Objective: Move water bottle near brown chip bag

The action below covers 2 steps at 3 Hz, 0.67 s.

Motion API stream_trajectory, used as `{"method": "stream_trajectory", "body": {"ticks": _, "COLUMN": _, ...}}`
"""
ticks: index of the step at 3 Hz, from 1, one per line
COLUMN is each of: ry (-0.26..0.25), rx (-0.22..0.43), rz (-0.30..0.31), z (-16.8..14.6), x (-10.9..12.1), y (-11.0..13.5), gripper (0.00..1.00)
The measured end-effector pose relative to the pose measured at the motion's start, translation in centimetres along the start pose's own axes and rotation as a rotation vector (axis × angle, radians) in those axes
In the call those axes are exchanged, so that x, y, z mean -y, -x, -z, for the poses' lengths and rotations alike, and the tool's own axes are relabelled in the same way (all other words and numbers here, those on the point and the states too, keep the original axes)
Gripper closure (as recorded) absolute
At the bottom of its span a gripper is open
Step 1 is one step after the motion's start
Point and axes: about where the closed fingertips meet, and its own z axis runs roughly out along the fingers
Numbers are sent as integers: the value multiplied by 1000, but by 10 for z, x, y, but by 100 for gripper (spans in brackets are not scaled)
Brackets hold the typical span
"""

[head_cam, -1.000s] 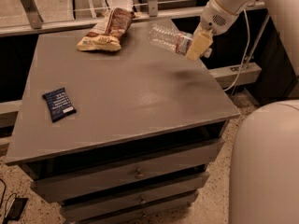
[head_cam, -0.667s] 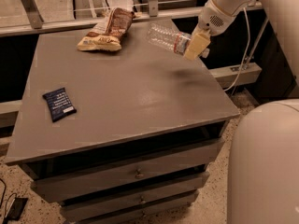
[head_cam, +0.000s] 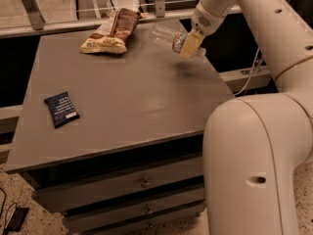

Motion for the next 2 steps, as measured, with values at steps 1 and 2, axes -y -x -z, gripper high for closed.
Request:
{"method": "stream_trajectory", "body": {"ticks": 1, "ry": -33, "rx": 7, "rz": -53, "z": -17, "x": 15, "y": 22, "gripper": 100}}
{"method": "stream_trajectory", "body": {"ticks": 2, "ry": -28, "rx": 40, "rz": -79, "z": -33, "x": 19, "y": 41, "gripper": 100}}
